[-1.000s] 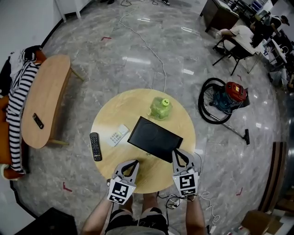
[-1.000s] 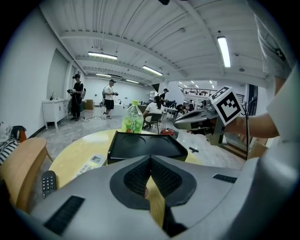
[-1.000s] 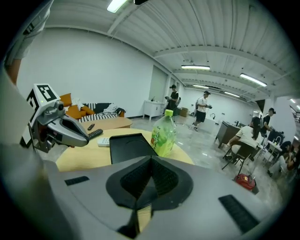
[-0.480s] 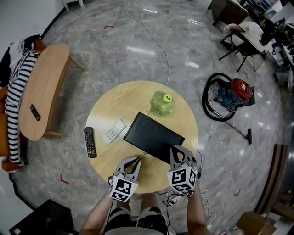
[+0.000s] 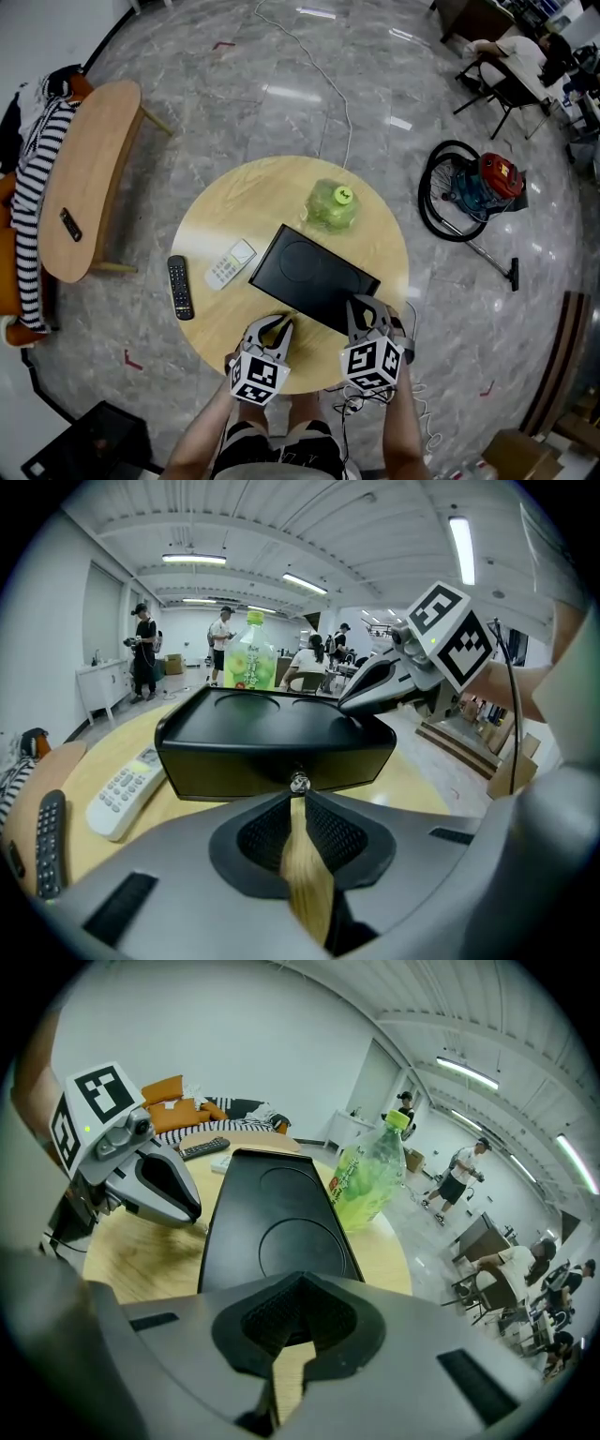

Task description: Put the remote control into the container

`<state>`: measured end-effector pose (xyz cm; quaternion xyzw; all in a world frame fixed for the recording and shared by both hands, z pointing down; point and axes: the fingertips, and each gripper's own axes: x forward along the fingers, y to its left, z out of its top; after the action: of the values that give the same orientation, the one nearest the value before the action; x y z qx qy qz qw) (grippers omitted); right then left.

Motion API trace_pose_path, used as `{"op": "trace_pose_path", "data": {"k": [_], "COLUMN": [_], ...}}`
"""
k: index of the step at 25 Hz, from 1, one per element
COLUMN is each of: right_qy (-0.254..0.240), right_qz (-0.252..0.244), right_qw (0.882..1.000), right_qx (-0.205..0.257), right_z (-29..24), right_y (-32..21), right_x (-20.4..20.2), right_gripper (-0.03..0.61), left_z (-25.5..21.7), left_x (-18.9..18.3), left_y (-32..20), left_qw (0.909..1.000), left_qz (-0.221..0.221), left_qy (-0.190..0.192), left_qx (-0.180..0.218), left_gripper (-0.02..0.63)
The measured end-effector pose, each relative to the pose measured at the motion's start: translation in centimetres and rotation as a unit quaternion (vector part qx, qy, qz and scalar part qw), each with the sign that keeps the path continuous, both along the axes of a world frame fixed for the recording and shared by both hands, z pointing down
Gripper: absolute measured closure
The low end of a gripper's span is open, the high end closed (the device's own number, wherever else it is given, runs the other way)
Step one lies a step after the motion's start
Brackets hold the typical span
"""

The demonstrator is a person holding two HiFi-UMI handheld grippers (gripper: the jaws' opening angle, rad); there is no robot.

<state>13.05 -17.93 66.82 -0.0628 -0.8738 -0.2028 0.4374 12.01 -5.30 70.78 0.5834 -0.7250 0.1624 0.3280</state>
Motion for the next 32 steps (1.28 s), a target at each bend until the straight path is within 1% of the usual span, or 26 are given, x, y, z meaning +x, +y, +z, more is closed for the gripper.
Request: {"op": "trace_pose_path", "data": {"k": [4,9,11,17,21,27,30,32], "right_qy": [0.001,0.003,0.005,0.002,0.002,0.002,0.001,0.0], "right_qz": [-0.005,-0.008,-0.011,-0.013,-0.018,-0.02,-0.02,-0.018], "right_qw": [1.0,1.0,1.0,1.0,1.0,1.0,1.0,1.0], "right_qx": [-0.002,-0.005,-0.004,-0.022,-0.02,-0.021,-0.024,-0.026], "right_z": [0.0,-0.1,0.0,0.0,0.1,0.3,0.2,0.2], "right_y": [0.0,0.0,0.0,0.0,0.0,-0.1,-0.1,-0.2], "right_x": [-0.1,-0.2,-0.2,-0.4,-0.6,-0.8,-1.0,-1.0], "right_gripper": [0.57,0.571,0.571,0.571,0.571,0.571,0.571,0.571], "left_z": [0.5,0.8,0.8,1.2,1.1,1.2,1.0,0.9], "left_x": [0.3,0.3,0.1,-0.5,-0.8,-0.9,-0.9,-0.6], "left_y": [-0.3,-1.1,-1.4,-2.0,-2.1,-1.9,-2.0,-2.2], "left_qw": [0.9999,0.9998,0.9998,0.9998,0.9998,0.9994,0.9991,0.999], "left_qz": [0.003,0.008,0.006,-0.007,-0.015,-0.028,-0.035,-0.038], "left_qy": [0.013,0.019,0.017,0.018,0.014,0.021,0.023,0.019], "left_qx": [-0.005,-0.003,-0.002,-0.007,-0.007,-0.01,-0.011,-0.013], "left_gripper": [0.529,0.474,0.466,0.466,0.466,0.468,0.493,0.528]}}
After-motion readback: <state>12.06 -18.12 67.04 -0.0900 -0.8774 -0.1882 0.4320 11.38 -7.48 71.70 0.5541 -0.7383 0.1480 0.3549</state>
